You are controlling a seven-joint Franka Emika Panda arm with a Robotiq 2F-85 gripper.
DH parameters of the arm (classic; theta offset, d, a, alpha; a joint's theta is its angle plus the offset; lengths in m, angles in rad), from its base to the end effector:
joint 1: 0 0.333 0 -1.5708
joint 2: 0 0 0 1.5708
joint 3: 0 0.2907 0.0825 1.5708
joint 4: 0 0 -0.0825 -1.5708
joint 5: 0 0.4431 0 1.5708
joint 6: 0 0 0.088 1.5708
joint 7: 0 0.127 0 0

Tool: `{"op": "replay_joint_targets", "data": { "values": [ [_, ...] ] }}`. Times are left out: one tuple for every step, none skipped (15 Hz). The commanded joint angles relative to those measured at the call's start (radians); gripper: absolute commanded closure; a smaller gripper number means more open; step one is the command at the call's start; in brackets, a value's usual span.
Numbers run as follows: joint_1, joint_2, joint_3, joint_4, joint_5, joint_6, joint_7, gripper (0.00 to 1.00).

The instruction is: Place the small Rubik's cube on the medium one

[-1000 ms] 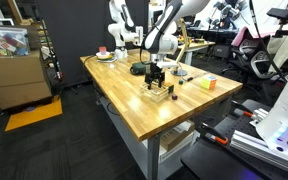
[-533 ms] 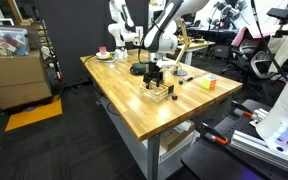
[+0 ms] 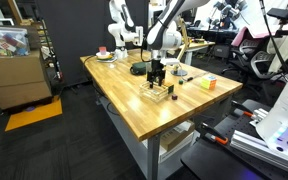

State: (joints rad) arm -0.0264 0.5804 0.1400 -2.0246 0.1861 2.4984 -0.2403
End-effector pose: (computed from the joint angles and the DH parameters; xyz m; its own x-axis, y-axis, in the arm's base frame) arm 0.5967 0.0765 0.0602 0.9796 0.1859 -0.0761 0.1683 -0.9665 -0.1939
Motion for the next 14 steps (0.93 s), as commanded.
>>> {"op": "replay_joint_targets", "data": {
  "values": [
    [-0.017, -0.022, 0.01, -0.033, -0.005, 0.022, -0.023, 0.46],
    [-0.017, -0.02, 0.008, -0.034, -0.005, 0.023, -0.02, 0.52],
    [-0.018, -0.02, 0.009, -0.034, -0.004, 0.023, -0.021, 0.6],
    [-0.017, -0.02, 0.007, -0.034, -0.006, 0.025, -0.018, 0.66],
    [-0.02, -0.019, 0.009, -0.033, -0.002, 0.031, -0.021, 0.74],
    [-0.022, -0.019, 0.01, -0.033, -0.001, 0.037, -0.025, 0.81],
    [-0.025, -0.018, 0.013, -0.032, 0.001, 0.041, -0.028, 0.88],
    [-0.027, -0.018, 0.014, -0.033, 0.003, 0.048, -0.03, 0.94],
    [-0.012, 0.0, 0.005, -0.007, -0.006, 0.018, 0.0, 0.77],
    [-0.013, 0.0, 0.005, -0.007, -0.006, 0.02, -0.001, 0.83],
    [-0.013, 0.0, 0.005, -0.007, -0.006, 0.021, -0.001, 0.89],
    [-0.013, 0.0, 0.005, -0.007, -0.006, 0.022, -0.002, 0.94],
    [-0.013, 0.0, 0.005, -0.007, -0.006, 0.022, -0.002, 0.94],
    [-0.013, 0.0, 0.005, -0.007, -0.006, 0.022, -0.002, 0.94]
  ]
}}
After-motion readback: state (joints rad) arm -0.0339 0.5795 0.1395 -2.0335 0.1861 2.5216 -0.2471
